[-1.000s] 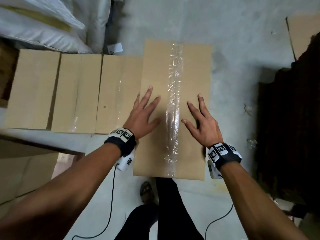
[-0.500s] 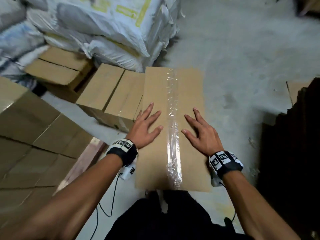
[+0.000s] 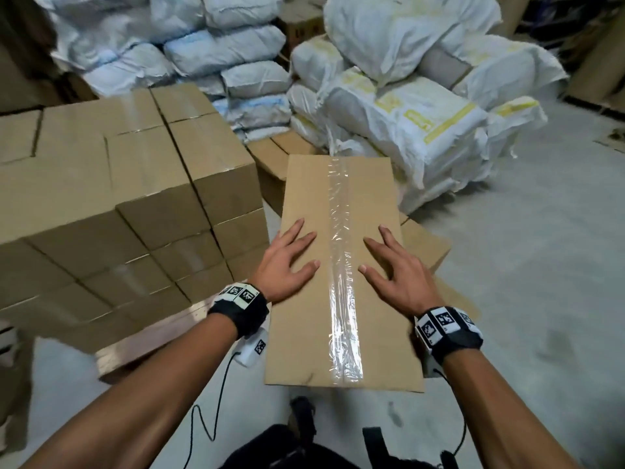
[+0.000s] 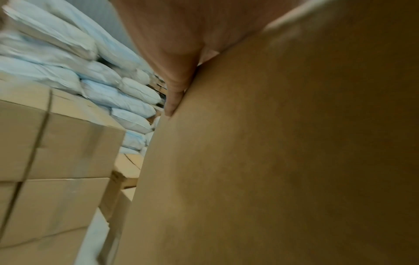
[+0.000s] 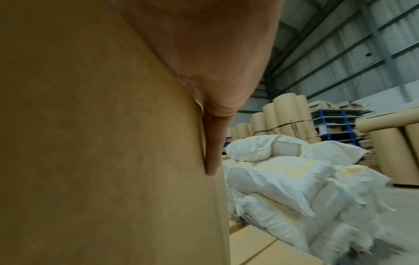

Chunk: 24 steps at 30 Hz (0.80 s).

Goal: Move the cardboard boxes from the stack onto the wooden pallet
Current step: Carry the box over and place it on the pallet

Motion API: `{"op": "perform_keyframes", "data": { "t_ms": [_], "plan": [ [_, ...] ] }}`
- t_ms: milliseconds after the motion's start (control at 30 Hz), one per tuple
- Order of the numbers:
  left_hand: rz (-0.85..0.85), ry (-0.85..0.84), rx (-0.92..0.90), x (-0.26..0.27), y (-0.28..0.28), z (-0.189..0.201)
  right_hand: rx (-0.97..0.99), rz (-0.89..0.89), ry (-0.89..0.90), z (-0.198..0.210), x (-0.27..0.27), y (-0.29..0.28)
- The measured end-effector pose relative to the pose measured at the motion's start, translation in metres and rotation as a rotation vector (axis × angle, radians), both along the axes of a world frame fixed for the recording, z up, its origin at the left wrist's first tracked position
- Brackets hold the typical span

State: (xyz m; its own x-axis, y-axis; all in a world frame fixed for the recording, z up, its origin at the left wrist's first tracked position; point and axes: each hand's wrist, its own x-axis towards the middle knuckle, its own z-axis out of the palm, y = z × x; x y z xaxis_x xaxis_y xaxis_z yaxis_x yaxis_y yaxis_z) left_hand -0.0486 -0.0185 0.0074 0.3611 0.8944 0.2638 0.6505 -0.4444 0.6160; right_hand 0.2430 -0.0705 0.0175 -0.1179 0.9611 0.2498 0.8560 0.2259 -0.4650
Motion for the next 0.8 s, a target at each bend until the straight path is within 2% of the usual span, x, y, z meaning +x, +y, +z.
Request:
{"op": "perform_keyframes", "data": {
  "t_ms": [233, 400, 567, 800],
  "plan": [
    [0.224, 0.03, -0.006, -0.074, -0.025, 0.031, 0.027, 0.223, 0.004, 0.027, -0.066, 0.042],
    [0.337, 0.003, 0.038, -0.115, -0.005, 0.049, 0.052, 0.339, 0.001, 0.05, -0.11, 0.091],
    [0.389, 0.002, 0.097, -0.152, 0.049, 0.066, 0.062, 0.41, 0.017, 0.072, -0.146, 0.164],
    [0.441, -0.02, 0.127, -0.198, 0.17, 0.089, 0.066, 0.441, -0.022, 0.107, -0.198, 0.299]
  ]
}}
